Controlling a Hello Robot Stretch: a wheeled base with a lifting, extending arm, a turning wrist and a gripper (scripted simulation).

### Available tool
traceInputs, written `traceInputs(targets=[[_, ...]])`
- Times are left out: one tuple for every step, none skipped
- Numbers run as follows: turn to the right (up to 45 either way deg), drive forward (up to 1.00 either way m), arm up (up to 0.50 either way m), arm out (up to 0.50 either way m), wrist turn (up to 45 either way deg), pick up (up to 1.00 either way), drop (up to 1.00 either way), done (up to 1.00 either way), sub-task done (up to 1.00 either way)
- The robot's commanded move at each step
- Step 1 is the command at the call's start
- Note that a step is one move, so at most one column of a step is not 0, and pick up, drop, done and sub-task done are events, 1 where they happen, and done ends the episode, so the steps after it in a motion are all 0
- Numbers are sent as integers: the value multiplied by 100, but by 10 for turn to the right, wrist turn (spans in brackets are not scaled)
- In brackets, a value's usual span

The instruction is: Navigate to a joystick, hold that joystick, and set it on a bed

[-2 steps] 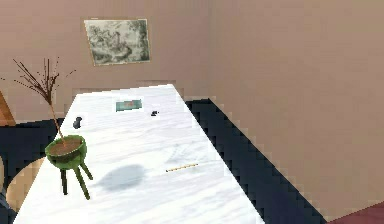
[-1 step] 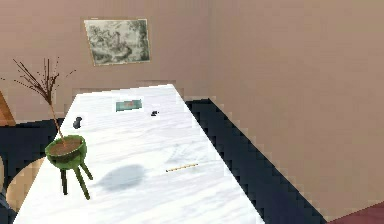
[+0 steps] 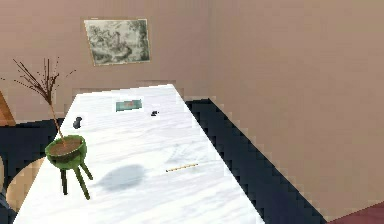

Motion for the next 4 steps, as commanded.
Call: traceInputs(targets=[[0,0,0,-46,0,0,0,0,0],[-450,0,0,0,0,0,0,0,0],[-450,0,0,0,0,0,0,0,0],[-30,0,0,0,0,0,0,0,0]])
